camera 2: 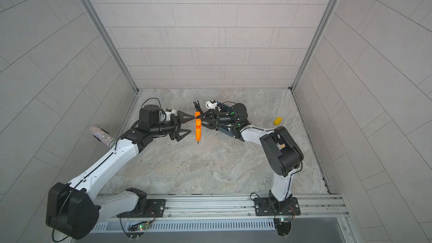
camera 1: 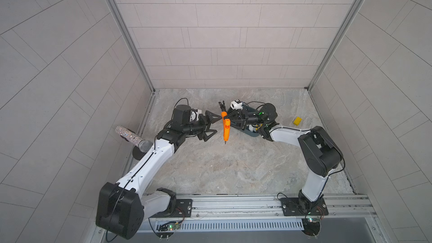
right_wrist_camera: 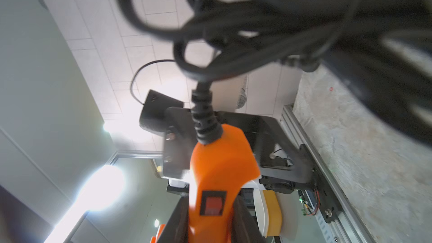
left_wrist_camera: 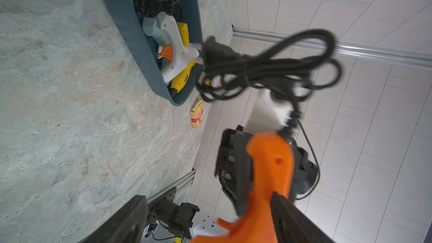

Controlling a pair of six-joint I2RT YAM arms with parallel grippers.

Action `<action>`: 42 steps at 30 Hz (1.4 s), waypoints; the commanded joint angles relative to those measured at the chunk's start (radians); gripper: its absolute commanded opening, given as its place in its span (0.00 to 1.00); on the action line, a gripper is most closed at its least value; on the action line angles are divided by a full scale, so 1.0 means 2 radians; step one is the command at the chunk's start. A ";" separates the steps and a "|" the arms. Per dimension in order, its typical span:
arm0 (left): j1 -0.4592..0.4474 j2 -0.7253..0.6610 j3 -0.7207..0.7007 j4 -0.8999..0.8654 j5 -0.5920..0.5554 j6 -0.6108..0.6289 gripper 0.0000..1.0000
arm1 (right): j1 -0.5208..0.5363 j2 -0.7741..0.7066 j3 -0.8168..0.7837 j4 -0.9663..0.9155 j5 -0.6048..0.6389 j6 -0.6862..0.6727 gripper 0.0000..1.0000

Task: Put the hot melt glue gun into the storage box
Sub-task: Pick up the hot melt adhesive gun from the center of the board.

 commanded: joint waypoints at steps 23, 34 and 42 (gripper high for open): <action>0.001 0.053 0.006 0.233 -0.055 -0.171 0.83 | 0.001 -0.004 -0.008 0.083 0.006 0.052 0.00; -0.014 0.070 0.005 0.273 -0.051 -0.192 0.67 | 0.006 0.014 -0.002 0.083 0.006 0.057 0.00; -0.019 0.059 0.009 0.269 -0.046 -0.196 0.57 | 0.005 0.029 0.003 0.083 0.006 0.061 0.00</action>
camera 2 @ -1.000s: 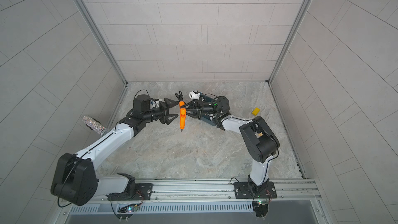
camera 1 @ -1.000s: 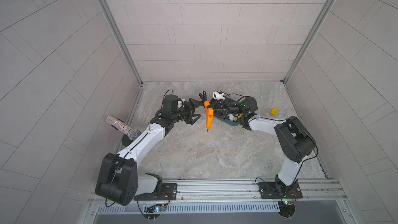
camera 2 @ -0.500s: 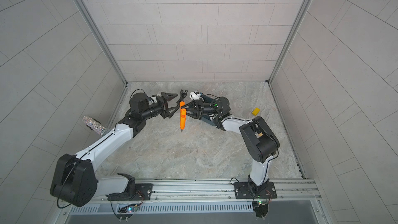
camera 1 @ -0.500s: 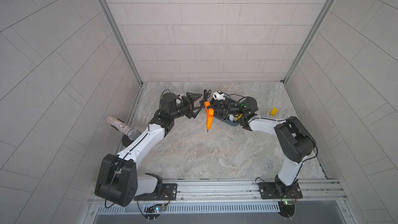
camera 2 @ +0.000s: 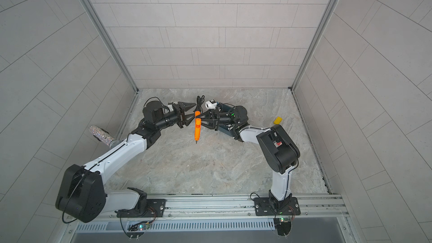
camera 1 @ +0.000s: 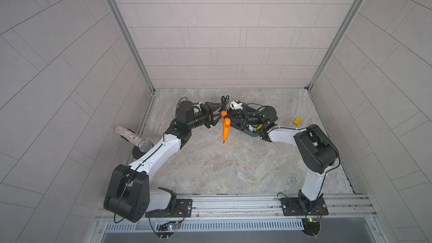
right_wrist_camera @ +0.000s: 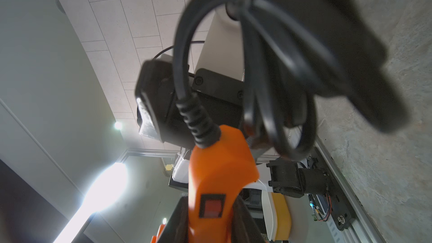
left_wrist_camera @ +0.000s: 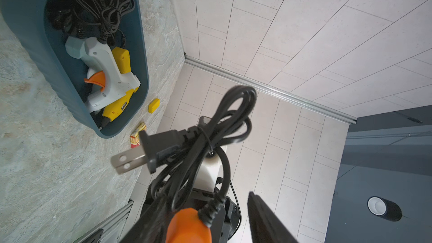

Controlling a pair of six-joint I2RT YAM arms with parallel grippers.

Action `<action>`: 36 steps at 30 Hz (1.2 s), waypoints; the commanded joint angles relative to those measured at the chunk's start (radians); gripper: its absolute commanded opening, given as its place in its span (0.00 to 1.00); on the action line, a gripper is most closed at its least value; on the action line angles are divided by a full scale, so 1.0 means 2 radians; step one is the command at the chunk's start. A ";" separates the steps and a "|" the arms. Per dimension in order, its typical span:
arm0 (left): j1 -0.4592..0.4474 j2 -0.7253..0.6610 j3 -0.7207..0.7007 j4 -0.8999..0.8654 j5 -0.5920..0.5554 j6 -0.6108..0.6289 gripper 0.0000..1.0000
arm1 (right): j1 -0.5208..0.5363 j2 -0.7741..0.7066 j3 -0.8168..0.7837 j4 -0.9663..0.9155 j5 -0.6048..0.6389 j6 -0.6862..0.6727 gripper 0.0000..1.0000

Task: Put the hot melt glue gun into the storage box
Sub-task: Pick up the hot melt adhesive gun from the center of the board.

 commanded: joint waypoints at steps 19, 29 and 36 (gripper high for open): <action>-0.025 0.003 0.012 0.045 0.023 0.001 0.41 | 0.013 0.027 0.027 0.021 -0.004 0.021 0.00; -0.025 0.002 0.018 0.015 0.026 0.017 0.21 | 0.010 0.030 0.027 0.021 -0.004 0.022 0.02; -0.004 0.004 0.072 -0.159 0.035 0.110 0.00 | -0.032 0.002 0.008 0.018 0.005 0.021 0.39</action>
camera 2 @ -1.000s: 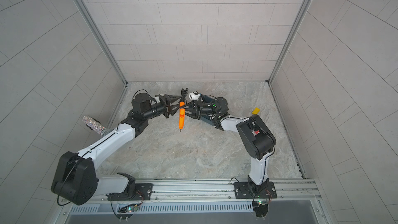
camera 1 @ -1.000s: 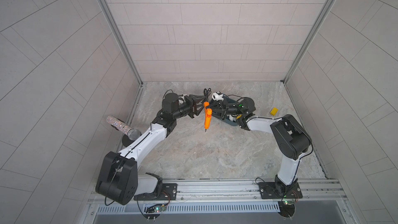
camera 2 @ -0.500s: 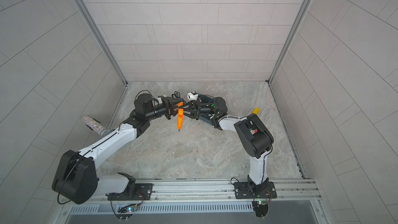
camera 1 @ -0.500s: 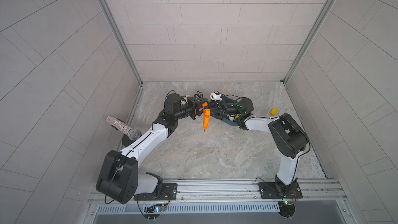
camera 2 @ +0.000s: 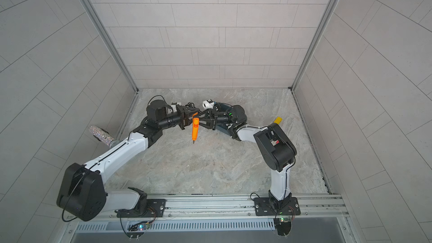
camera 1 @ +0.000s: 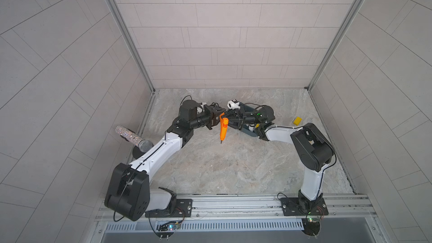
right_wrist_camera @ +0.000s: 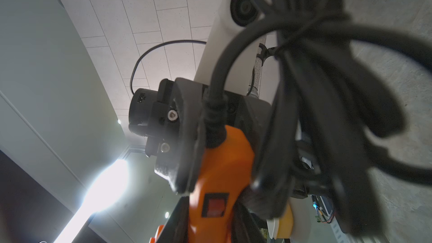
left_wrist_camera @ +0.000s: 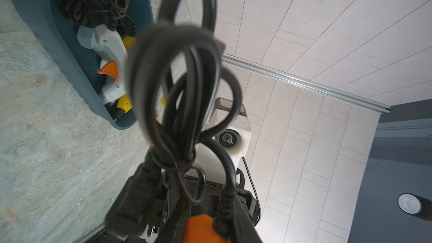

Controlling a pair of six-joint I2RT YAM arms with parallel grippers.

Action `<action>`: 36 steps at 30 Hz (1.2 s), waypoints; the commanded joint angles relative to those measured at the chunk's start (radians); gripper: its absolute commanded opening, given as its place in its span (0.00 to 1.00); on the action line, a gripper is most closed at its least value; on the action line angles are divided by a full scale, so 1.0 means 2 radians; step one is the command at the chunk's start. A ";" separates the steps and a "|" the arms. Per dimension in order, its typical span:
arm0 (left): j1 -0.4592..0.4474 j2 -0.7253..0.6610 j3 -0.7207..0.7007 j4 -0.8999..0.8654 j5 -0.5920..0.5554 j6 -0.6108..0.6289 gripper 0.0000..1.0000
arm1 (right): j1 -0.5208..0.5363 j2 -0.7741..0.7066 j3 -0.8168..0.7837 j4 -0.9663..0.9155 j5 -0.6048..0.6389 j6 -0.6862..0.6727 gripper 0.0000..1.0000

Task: Put the hot melt glue gun into the storage box
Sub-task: Pick up the hot melt adhesive gun from the center of the board.

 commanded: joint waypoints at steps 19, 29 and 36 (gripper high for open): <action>0.018 0.097 0.205 -0.333 -0.057 0.201 0.00 | -0.091 -0.175 -0.056 -0.396 0.015 -0.301 0.55; -0.019 0.122 0.230 -0.346 -0.195 0.164 0.00 | -0.060 -0.197 0.137 -1.019 0.204 -0.771 0.64; -0.048 0.161 0.255 -0.343 -0.251 0.139 0.00 | -0.018 -0.195 0.151 -1.011 0.211 -0.770 0.67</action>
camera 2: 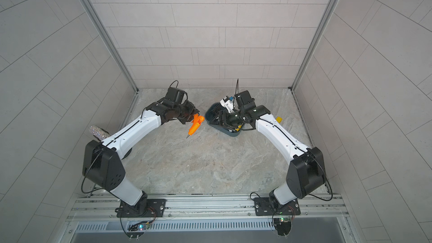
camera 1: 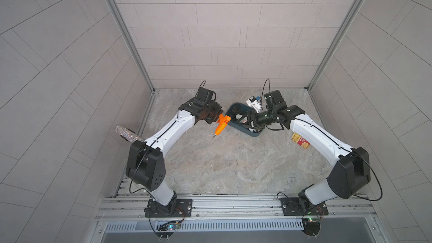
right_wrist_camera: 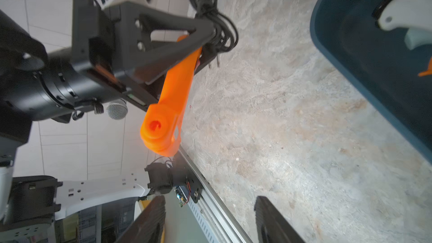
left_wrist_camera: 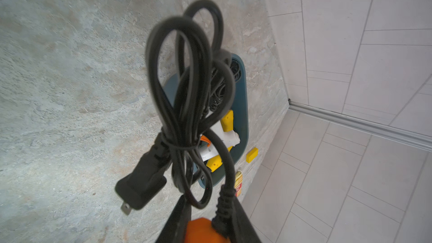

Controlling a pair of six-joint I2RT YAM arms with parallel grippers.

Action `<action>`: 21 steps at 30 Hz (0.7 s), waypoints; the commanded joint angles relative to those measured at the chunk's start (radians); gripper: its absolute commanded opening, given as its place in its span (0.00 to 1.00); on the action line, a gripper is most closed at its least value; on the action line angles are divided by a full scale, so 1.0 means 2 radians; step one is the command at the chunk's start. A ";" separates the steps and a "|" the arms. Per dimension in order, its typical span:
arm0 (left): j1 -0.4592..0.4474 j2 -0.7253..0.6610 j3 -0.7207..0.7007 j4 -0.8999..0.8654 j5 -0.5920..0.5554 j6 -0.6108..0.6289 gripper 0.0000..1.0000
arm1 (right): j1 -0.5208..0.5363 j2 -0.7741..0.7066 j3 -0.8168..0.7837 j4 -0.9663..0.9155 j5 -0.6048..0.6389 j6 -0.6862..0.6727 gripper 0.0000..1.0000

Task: Put the hot melt glue gun into the storage box
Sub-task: Pick up the hot melt adhesive gun from the center of the board.

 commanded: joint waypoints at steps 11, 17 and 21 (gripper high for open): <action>-0.032 0.028 0.041 -0.002 -0.076 -0.045 0.00 | 0.034 0.007 0.001 0.024 0.043 0.016 0.69; -0.048 0.026 0.035 0.000 -0.087 -0.060 0.00 | 0.036 0.008 -0.020 0.075 0.073 0.066 0.69; -0.051 0.019 0.022 0.008 -0.091 -0.072 0.00 | 0.036 0.013 -0.030 0.094 0.084 0.082 0.69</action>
